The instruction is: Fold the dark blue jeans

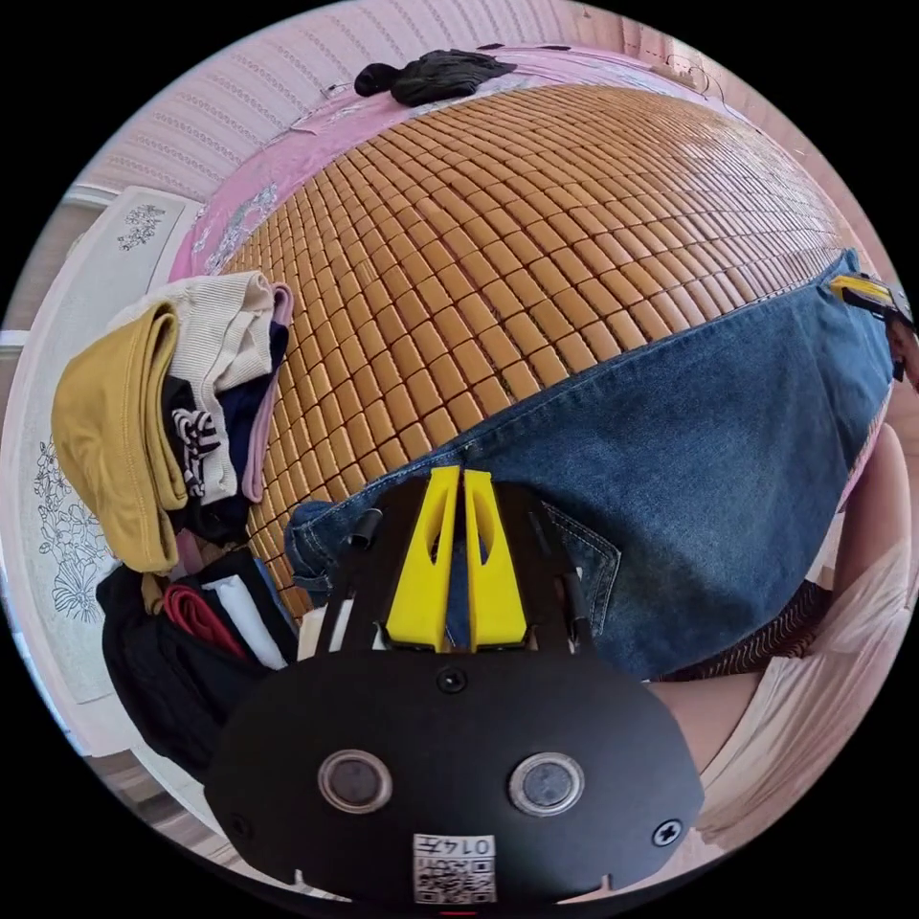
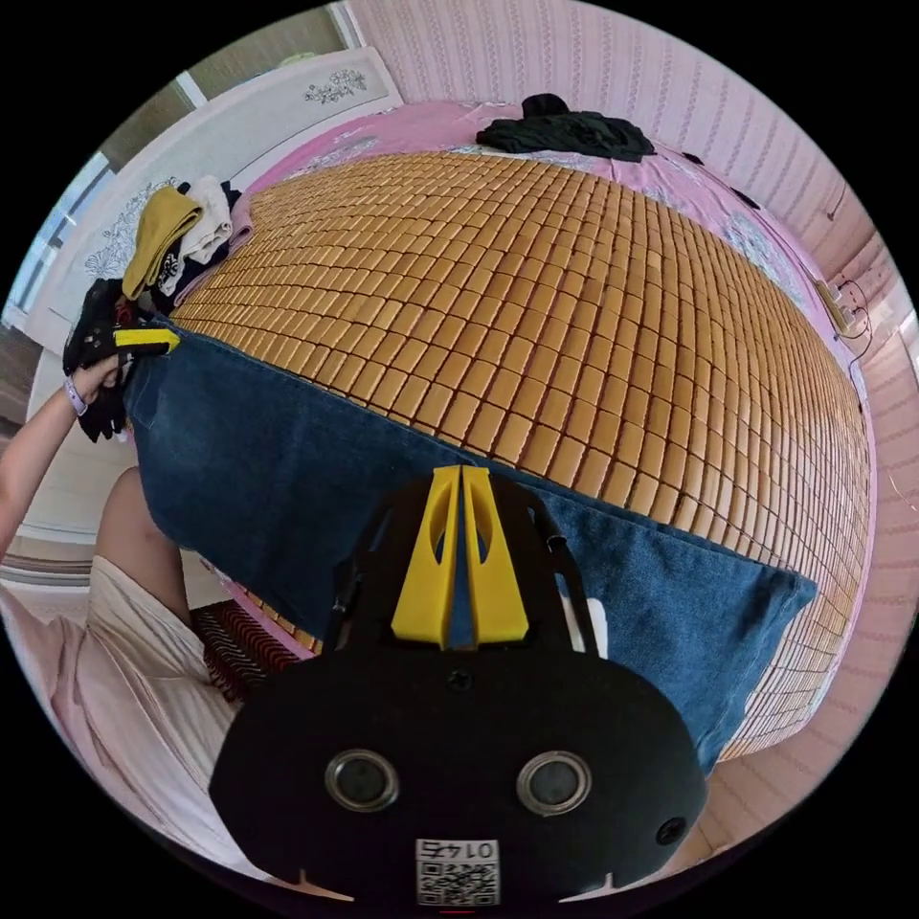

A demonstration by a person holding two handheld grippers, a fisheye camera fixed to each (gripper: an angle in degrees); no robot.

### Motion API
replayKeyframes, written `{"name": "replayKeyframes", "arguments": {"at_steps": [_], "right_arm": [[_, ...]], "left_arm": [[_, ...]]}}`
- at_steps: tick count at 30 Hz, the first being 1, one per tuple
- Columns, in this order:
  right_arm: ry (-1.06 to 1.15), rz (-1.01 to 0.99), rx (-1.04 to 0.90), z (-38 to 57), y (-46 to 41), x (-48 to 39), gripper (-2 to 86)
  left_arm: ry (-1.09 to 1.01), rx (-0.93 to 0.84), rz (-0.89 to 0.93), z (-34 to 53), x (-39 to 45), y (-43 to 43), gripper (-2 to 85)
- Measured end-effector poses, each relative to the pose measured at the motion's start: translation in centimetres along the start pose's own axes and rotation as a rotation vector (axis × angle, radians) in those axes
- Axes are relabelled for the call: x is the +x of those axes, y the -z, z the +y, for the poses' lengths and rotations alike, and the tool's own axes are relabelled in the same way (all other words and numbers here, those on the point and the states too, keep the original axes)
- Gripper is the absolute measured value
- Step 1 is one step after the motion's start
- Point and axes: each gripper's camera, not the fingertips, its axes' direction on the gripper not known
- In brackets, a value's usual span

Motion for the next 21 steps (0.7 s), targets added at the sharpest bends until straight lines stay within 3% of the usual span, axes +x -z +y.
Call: {"name": "replayKeyframes", "arguments": {"at_steps": [2,5,10,12,15,21], "right_arm": [[0.115,-0.07,-0.048,-1.7,0.0,-2.4,-0.5],[0.216,-0.082,-0.129,-5.3,-1.7,-6.7,-0.7],[0.353,0.074,-0.362,-10.4,-7.5,-12.7,-0.9],[0.375,0.108,-0.427,-11.6,-8.3,-13.6,-0.9],[0.366,0.095,-0.517,-13.3,-9.1,-13.8,-0.8],[0.369,0.097,-0.593,-14.6,-10.0,-13.8,-0.8]], "left_arm": [[-0.001,0.085,-0.04,1.2,0.1,2.8,-0.4],[-0.063,0.191,0.086,1.3,3.2,6.7,-0.6],[-0.408,0.244,0.345,-0.1,17.0,9.1,-0.9],[-0.543,0.218,0.32,-0.5,24.1,7.9,-0.8],[-0.587,0.136,0.274,-1.5,28.5,4.6,-0.9],[-0.74,0.079,0.206,-1.4,29.7,3.4,-1.0]]}}
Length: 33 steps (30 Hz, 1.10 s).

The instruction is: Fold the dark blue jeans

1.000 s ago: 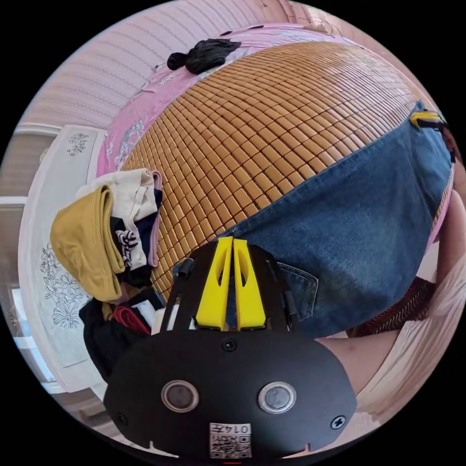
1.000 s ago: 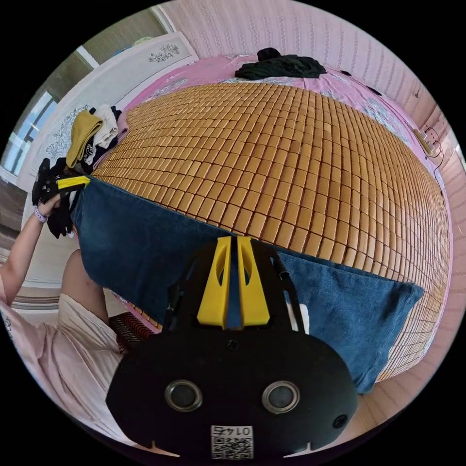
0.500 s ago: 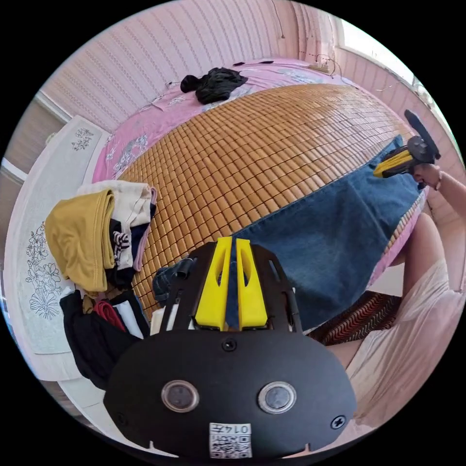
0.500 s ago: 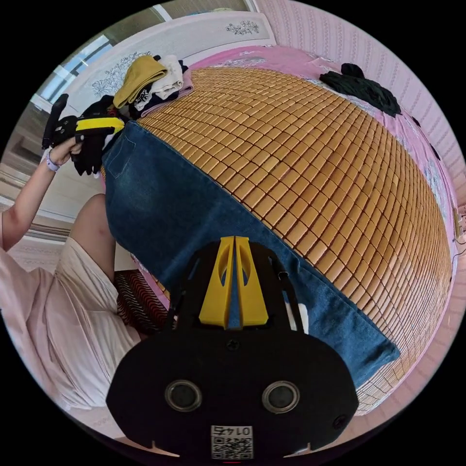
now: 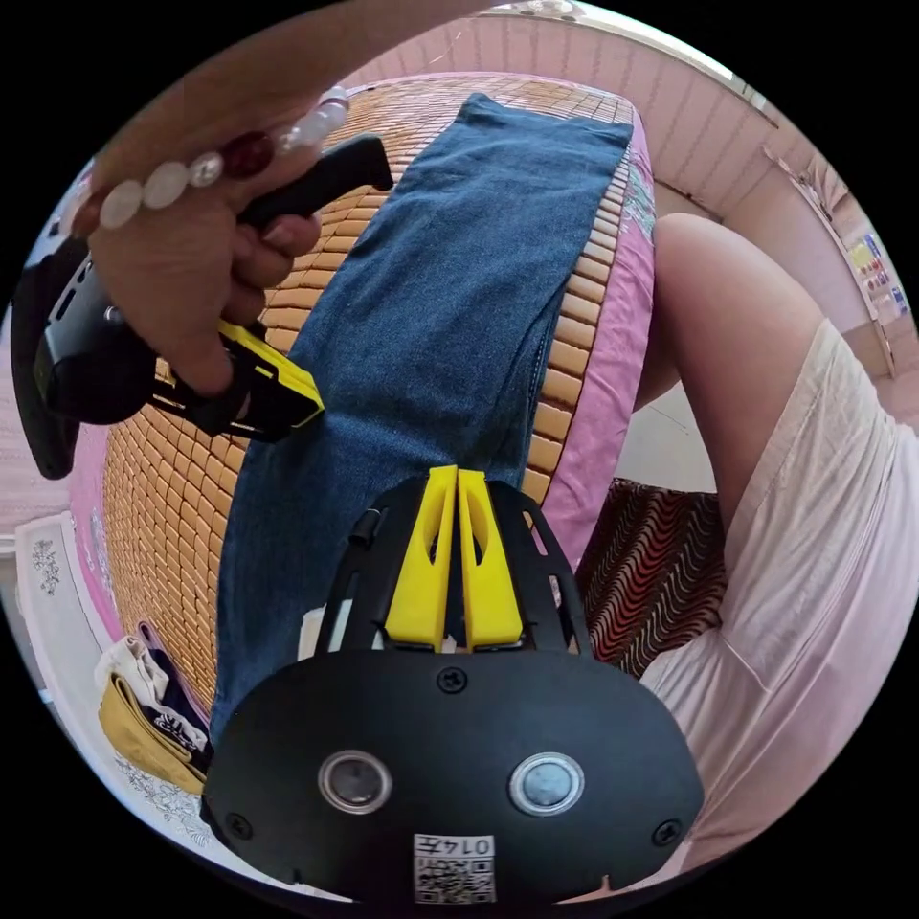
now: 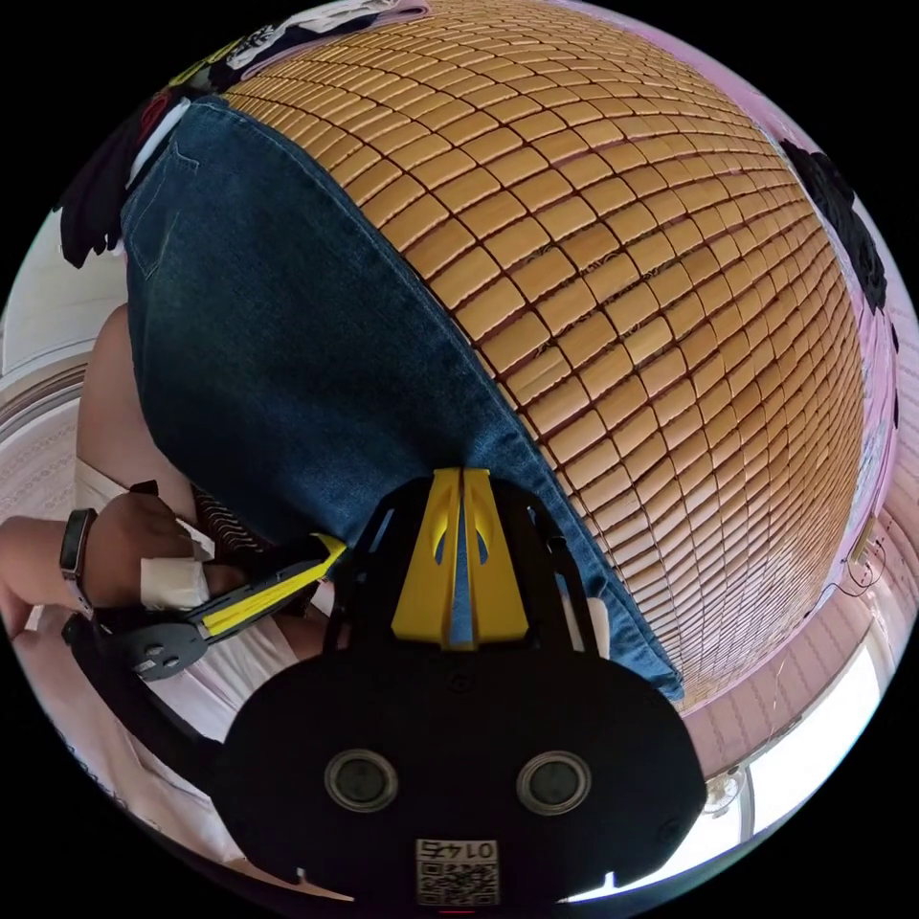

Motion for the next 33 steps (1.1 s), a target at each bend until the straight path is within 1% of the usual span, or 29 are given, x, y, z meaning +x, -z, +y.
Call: {"name": "replayKeyframes", "arguments": {"at_steps": [3,6,9,12,15,17,18,20,21,23,24,25,26,27,29,32,33], "right_arm": [[0.003,-0.039,0.01,0.5,-0.2,0.7,-0.8],[-0.013,-0.079,0.011,1.1,-0.4,1.4,-0.7],[-0.008,-0.085,0.018,2.0,-0.8,1.6,-0.7],[-0.046,-0.146,0.077,4.2,-1.3,2.6,-0.6],[-0.172,-0.265,0.232,8.3,-2.4,4.2,-0.6],[-0.276,-0.292,0.47,13.5,-3.8,3.8,-0.7],[-0.315,-0.29,0.521,15.0,-4.2,3.6,-0.7],[-0.424,-0.365,0.742,22.0,-6.0,2.8,-0.6],[-0.446,-0.381,0.795,24.1,-6.5,2.6,-0.5],[-0.586,-0.338,0.907,32.7,-8.3,2.8,0.4],[-0.636,-0.312,0.917,34.9,-8.7,3.0,0.9],[-0.756,-0.251,0.917,39.4,-9.8,3.7,2.5],[-0.881,-0.181,0.903,43.9,-11.0,4.6,4.9],[-0.954,-0.14,0.889,46.0,-11.6,5.1,5.6],[-1.203,0.009,0.789,53.6,-13.9,7.0,9.7],[-1.401,0.151,0.681,59.9,-16.3,8.8,15.4],[-1.434,0.166,0.668,60.7,-16.8,9.2,16.4]], "left_arm": [[0.044,-0.009,0.07,0.2,-0.8,-0.3,-1.0],[0.062,0.021,0.09,0.9,-1.3,-0.8,-1.0],[0.056,0.004,0.113,1.0,-1.9,-1.0,-1.0],[0.037,-0.021,0.1,1.0,-2.0,-1.2,-1.0],[0.028,-0.022,0.066,1.4,-1.7,-1.2,-1.0],[0.042,-0.008,0.057,2.0,-1.8,-1.1,-1.0],[0.059,0.018,0.052,2.6,-1.9,-1.0,-1.0],[0.11,0.071,0.051,4.4,-2.3,-0.5,-1.0],[0.152,0.104,0.059,6.0,-2.7,0.0,-1.0],[0.218,0.154,0.081,9.1,-3.5,0.9,-1.0],[0.264,0.179,0.09,11.3,-4.1,1.4,-1.0],[0.287,0.187,0.091,12.4,-4.4,1.6,-1.0],[0.333,0.195,0.084,14.6,-5.0,2.0,-1.0],[0.385,0.193,0.067,16.7,-5.6,2.3,-1.0],[0.472,0.186,0.06,19.5,-6.7,2.5,-1.0],[0.606,0.167,0.069,23.2,-8.3,2.2,-1.0],[0.652,0.158,0.069,24.3,-8.8,2.0,-1.0]]}}
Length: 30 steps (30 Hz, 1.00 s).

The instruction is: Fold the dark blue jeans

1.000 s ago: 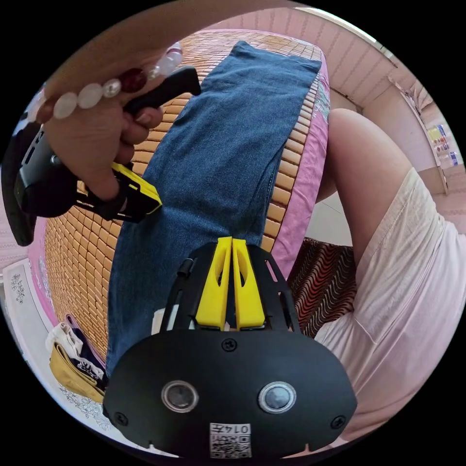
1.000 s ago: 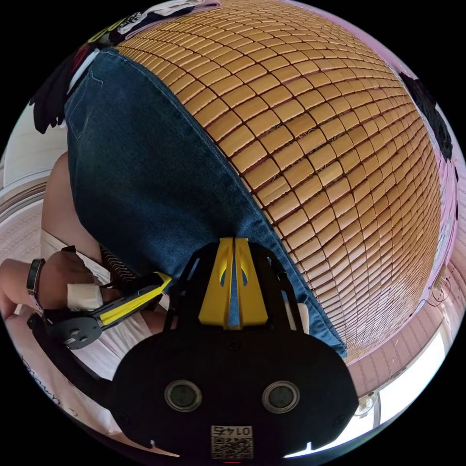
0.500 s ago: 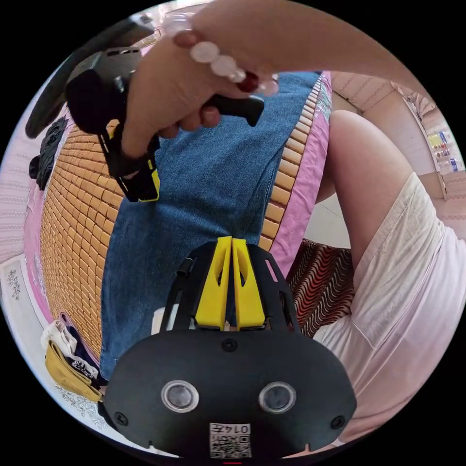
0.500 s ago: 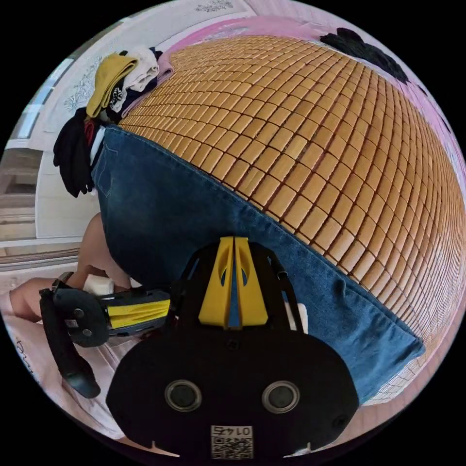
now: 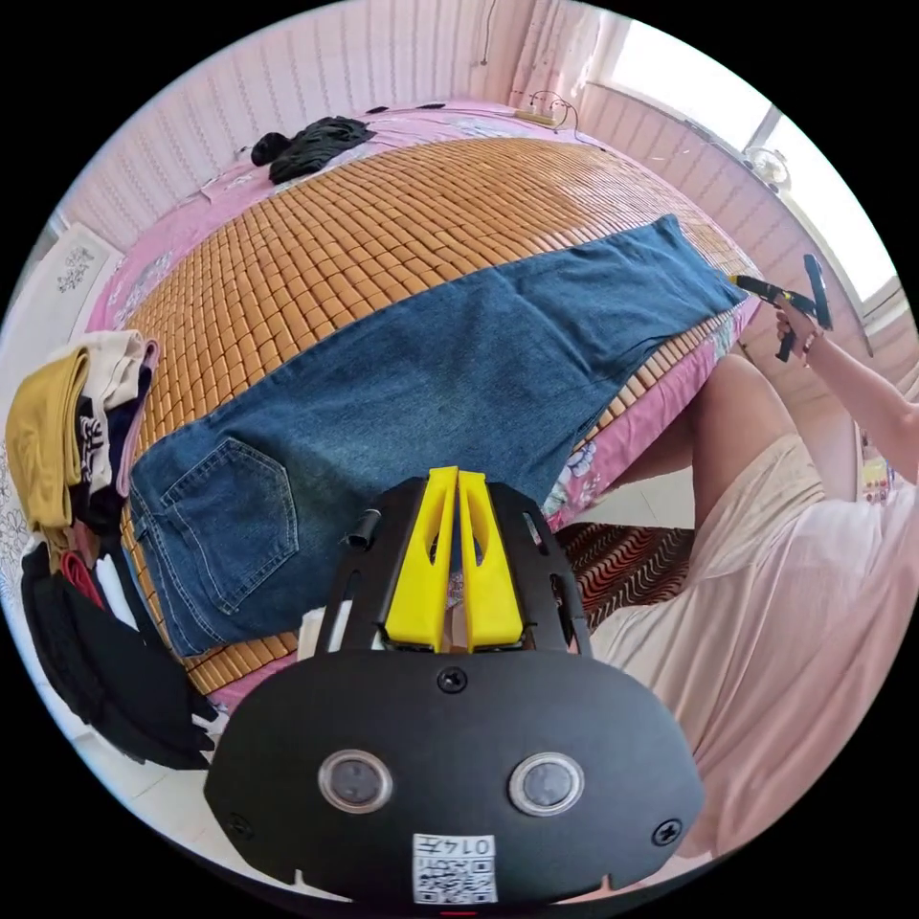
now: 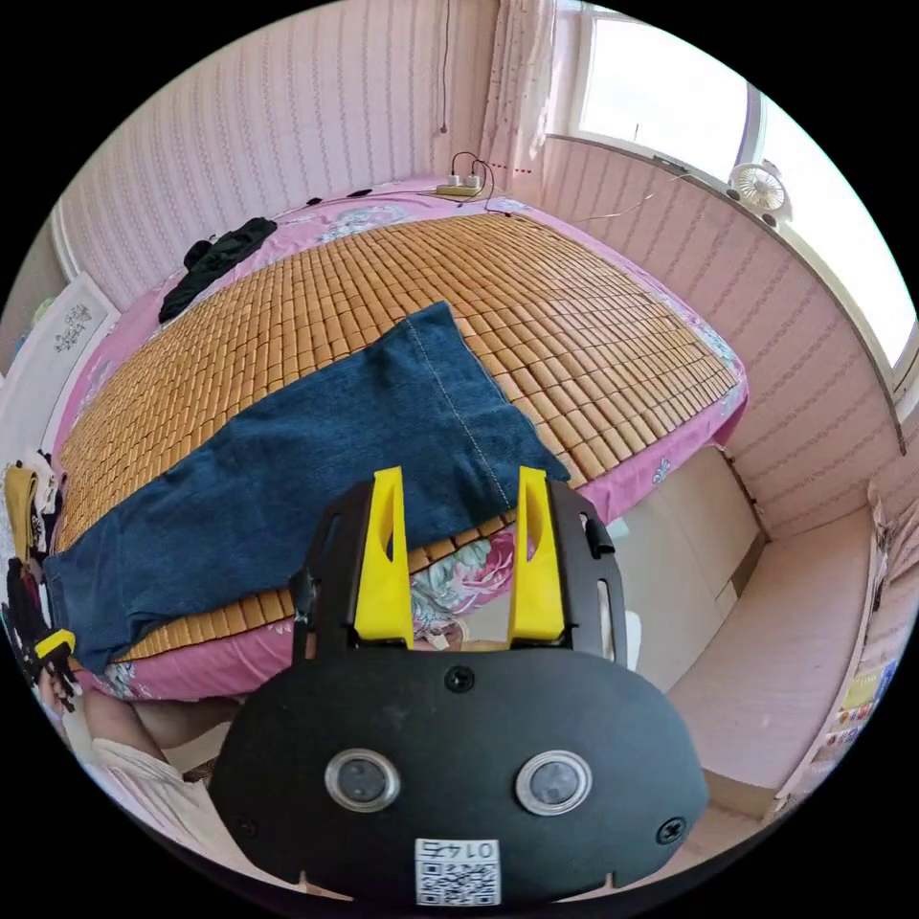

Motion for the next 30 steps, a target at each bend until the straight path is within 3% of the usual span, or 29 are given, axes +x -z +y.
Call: {"name": "replayKeyframes", "arguments": {"at_steps": [3,7,13,15,17,20,25,30], "right_arm": [[-0.05,-0.016,-0.052,-1.0,-2.2,3.3,19.1],[-0.061,-0.041,-0.198,-1.6,-5.2,5.3,15.9],[0.107,-0.028,-0.233,-1.3,-4.3,6.4,4.2],[0.017,-0.132,-0.2,-1.4,-3.4,8.9,2.9],[-0.242,-0.453,-0.027,-0.9,-1.1,14.3,1.8],[-0.41,-0.691,0.134,0.2,0.9,18.8,1.1],[-0.427,-0.803,0.334,0.3,4.8,23.4,1.0],[-0.391,-0.709,0.151,-0.7,3.3,26.7,1.6]], "left_arm": [[0.091,-0.019,0.037,1.0,-2.2,-0.6,-1.0],[0.178,-0.07,0.095,1.9,-4.2,-2.0,-1.0],[0.125,-0.208,-0.083,1.6,-4.8,-4.6,-1.0],[0.121,-0.215,-0.11,1.4,-4.8,-5.1,-1.0],[0.133,-0.224,-0.112,1.3,-5.1,-5.2,-1.0],[0.189,-0.197,-0.064,1.8,-6.3,-5.1,-1.0],[0.264,-0.12,0.133,2.4,-8.1,-5.2,-1.0],[0.132,-0.15,0.039,0.7,-6.0,-5.6,-1.0]]}}
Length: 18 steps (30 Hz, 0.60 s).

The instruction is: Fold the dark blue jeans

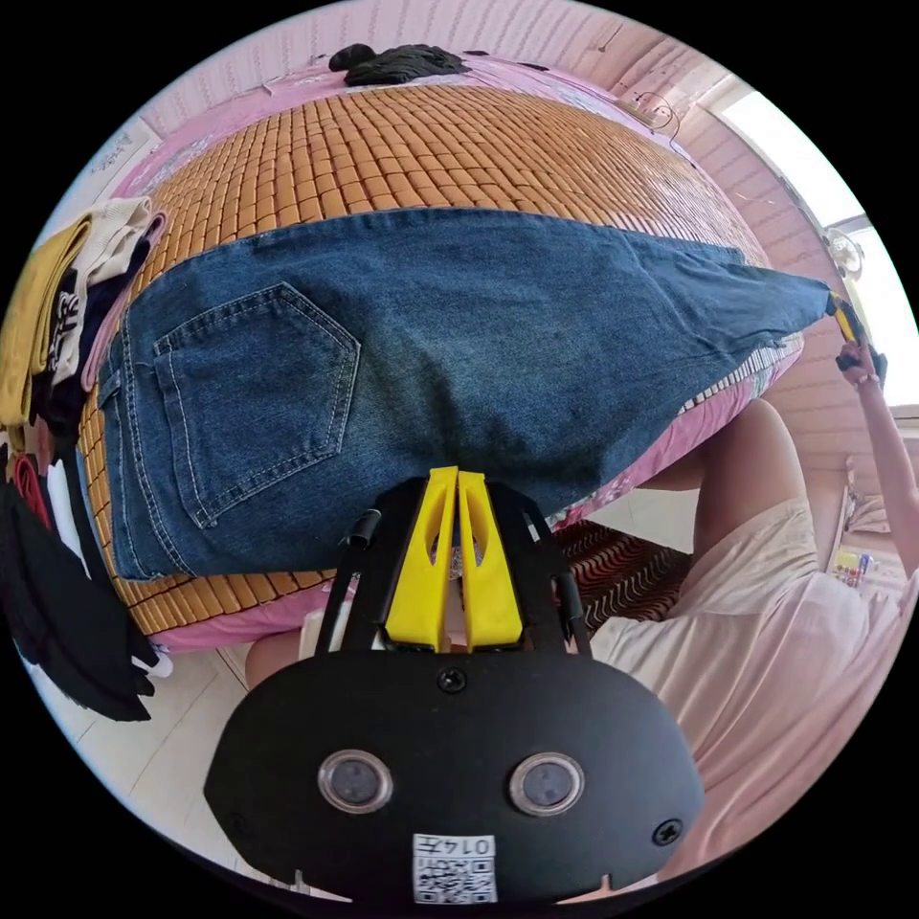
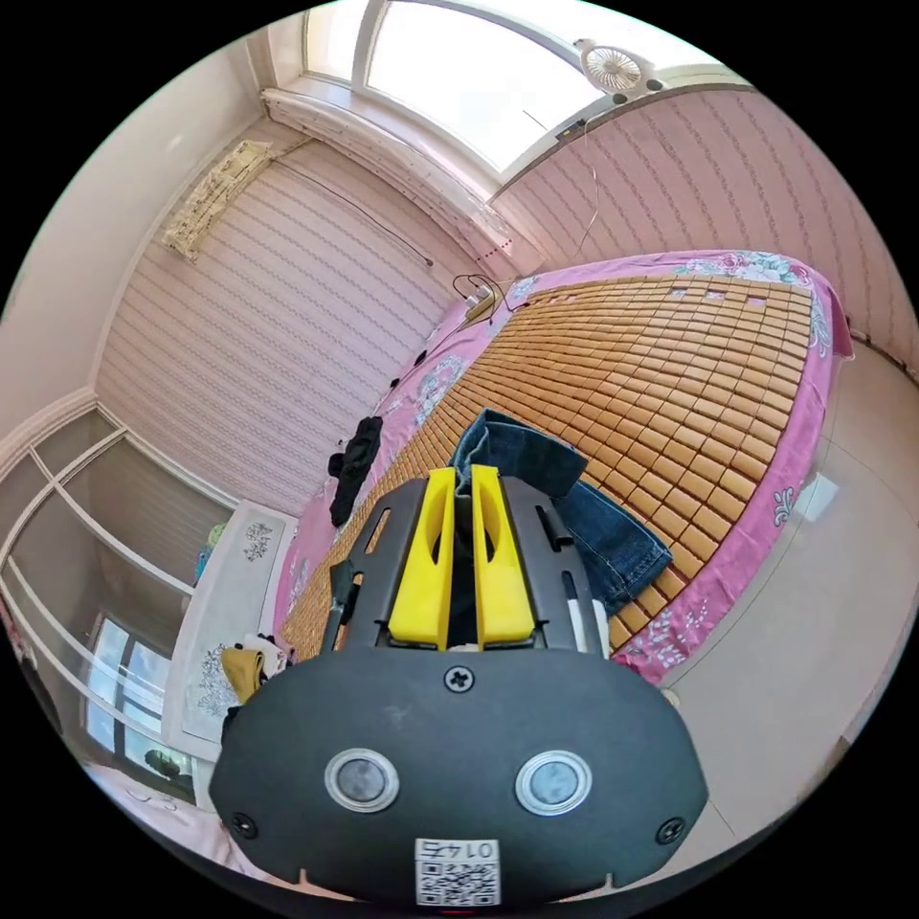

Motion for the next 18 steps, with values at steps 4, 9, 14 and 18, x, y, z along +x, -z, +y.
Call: {"name": "replayKeyframes", "arguments": {"at_steps": [4,9,14,18], "right_arm": [[-0.06,0.082,-0.03,0.3,-0.6,3.2,1.5],[0.044,-0.044,-0.061,-2.9,-2.0,-0.6,1.0],[0.248,-0.356,0.126,-6.5,2.3,-7.0,1.0],[0.144,-0.102,0.128,-6.7,2.4,-2.1,1.3]], "left_arm": [[0.049,0.014,0.019,0.3,-1.0,-0.2,-1.0],[0.134,0.019,0.105,0.6,-2.9,-0.6,-1.0],[0.107,0.002,0.074,0.2,-2.5,-0.7,-1.0],[0.033,-0.016,-0.004,-0.3,-1.3,-0.8,-1.0]]}}
